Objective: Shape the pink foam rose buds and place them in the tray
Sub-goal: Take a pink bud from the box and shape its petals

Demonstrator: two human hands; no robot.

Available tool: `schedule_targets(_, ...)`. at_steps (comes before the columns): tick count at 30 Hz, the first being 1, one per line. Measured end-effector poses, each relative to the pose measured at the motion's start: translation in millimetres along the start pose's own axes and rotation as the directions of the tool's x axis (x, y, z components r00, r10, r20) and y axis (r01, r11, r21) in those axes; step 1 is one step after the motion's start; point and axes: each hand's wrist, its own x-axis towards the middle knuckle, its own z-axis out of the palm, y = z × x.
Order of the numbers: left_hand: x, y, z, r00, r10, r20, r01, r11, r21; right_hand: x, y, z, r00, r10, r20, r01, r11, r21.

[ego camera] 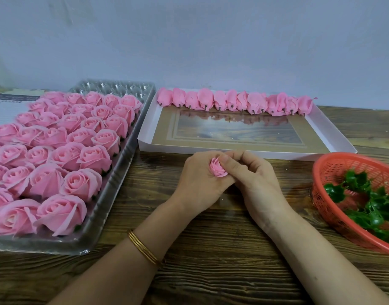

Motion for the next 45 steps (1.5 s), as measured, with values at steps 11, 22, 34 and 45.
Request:
schedule_targets(11, 5, 2, 4, 0.969, -0.067, -0.239, 0.006, 0.969, -0.247, 4, -1, -1, 0.999, 0.029, -0.042, -0.023, 0.989, 0.149)
schedule_targets(22, 3, 7, 12, 0.962, -0.194, -0.192, 0.062, 0.841, -0.537, -7, 2, 12, 0.960, -0.249, 0.128, 0.276, 0.916, -0.292)
schedule_targets(34, 2, 9, 5, 0.989, -0.149, -0.026, 0.119, 0.872, -0.475, -5, 1, 5, 0.958, -0.231, 0.168, 0.268, 0.930, -0.252)
schedule_targets(45, 2, 14, 1, 0.991, -0.135, -0.007, 0.118, 0.892, -0.436, -5, -2, 0, 0.972, -0.115, 0.207, 0.165, 0.956, -0.243)
